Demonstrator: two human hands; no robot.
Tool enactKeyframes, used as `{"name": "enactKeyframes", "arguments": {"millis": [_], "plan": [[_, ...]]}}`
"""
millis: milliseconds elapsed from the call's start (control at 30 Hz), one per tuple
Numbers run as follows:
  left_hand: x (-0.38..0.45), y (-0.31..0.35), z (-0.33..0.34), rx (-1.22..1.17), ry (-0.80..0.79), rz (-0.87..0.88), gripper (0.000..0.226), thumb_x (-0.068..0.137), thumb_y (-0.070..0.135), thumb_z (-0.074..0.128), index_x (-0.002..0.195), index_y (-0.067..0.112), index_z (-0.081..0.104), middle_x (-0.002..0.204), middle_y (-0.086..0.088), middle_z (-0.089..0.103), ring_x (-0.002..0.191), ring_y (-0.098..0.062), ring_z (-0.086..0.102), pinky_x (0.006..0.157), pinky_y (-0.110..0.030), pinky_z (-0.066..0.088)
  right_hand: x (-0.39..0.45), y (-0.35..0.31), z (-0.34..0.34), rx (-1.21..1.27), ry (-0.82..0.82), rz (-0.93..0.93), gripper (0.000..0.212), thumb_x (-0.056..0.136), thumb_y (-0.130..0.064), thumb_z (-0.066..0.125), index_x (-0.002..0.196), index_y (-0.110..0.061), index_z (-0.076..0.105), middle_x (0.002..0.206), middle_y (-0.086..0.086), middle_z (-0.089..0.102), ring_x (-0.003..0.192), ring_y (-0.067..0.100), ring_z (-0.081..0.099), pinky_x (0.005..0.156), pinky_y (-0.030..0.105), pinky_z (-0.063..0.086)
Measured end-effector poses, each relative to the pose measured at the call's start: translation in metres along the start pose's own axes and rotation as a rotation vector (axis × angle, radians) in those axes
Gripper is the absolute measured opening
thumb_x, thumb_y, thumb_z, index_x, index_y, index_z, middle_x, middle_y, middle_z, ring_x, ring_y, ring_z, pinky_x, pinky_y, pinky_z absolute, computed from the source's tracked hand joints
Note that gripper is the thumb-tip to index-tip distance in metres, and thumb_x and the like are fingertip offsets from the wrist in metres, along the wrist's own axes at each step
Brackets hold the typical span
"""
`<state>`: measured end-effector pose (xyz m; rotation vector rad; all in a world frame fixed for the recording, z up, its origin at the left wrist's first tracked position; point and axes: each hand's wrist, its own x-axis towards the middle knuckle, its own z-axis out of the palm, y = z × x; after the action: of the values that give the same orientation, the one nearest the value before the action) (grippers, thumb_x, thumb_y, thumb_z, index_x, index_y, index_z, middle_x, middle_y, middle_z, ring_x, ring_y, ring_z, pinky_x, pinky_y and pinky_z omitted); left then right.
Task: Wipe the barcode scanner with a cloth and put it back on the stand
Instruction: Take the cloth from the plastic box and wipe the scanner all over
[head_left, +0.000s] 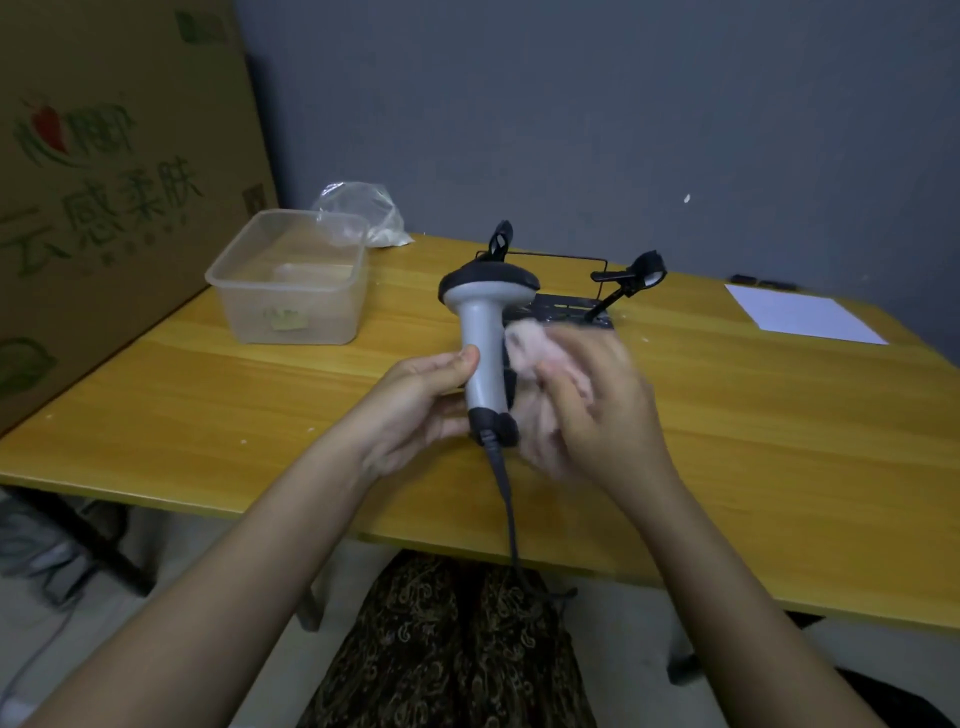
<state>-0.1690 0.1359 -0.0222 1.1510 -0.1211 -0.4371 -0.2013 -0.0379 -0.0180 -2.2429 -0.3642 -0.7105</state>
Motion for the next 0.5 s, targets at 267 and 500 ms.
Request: {"name": "enactKeyframes", "arguments": {"millis": [267,500], "plan": [[-0.002,-0.001,0.005,0.054,-0.042,0.043,0.029,0.094,0.021,0.047,0.107,0.004,0.066,0.099,-0.009,0.071,0.090,-0.019,0.068,0.083,-0.034,0.057,0.008,-0.023,0.031,0.122,0.088,0.062,0.027,0.096,-0.011,0.047,0.119,-0.016,0.061,0.114,-0.003,0.054,0.096,-0.003,0.049,0.078,0.002,0.037],[0.001,0.002,0.000,-0.024,0.041,0.022,0.026,0.093,0.019,0.049,0.106,0.000,0.062,0.101,-0.014,0.067,0.092,-0.024,0.064,0.080,-0.035,0.056,0.002,-0.001,-0.015,-0.162,-0.274,-0.028,0.028,0.094,-0.014,0.048,0.115,-0.023,0.063,0.109,-0.007,0.060,0.097,0.009,0.055,0.081,0.028,0.049]]}}
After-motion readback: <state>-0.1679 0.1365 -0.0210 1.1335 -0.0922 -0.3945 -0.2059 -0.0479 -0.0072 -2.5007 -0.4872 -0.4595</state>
